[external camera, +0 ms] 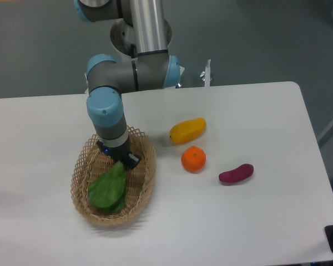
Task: Pick up the green vegetable from the basket
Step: 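Lower the gripper onto the bok choy stem and close it, then lift the bok choy out of the basket and carry it sideways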
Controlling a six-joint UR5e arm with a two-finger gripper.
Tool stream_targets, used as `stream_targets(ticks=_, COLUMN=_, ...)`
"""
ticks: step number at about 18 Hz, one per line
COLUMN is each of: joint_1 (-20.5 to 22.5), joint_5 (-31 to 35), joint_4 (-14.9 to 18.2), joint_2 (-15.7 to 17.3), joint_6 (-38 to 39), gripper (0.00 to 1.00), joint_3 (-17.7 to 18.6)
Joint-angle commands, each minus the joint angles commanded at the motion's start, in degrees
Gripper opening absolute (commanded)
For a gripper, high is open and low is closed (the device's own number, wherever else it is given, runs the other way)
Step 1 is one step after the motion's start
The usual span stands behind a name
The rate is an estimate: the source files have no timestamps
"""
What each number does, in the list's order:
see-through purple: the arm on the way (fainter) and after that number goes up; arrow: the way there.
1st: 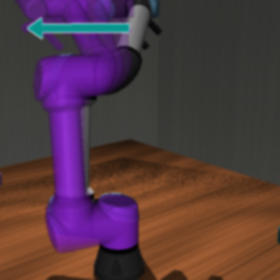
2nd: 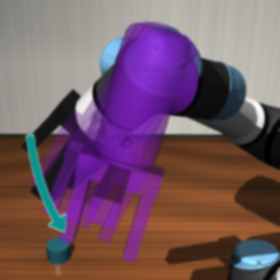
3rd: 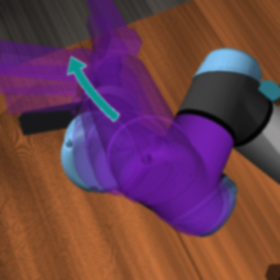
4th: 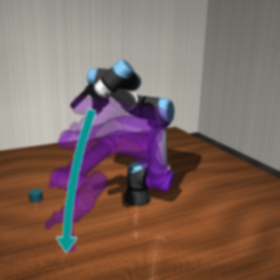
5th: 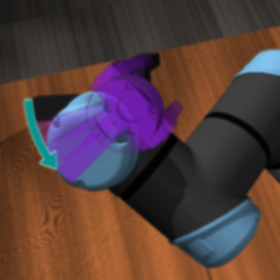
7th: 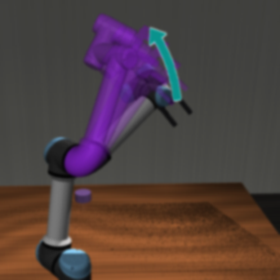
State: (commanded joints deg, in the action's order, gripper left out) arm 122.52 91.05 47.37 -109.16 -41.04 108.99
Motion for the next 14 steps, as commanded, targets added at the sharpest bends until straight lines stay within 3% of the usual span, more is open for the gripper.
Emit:
stream_targets(ticks=8, joint_1=4.1, joint_5=-0.8, joint_4=1.1, joint_2=4.3, joint_6=-0.8, gripper=0.25, joint_3=-4.7)
stream_targets(ticks=14, joint_1=10.1, joint_5=-3.2, joint_4=3.9, joint_2=5.2, joint_6=-3.0, gripper=0.25, joint_3=-11.4)
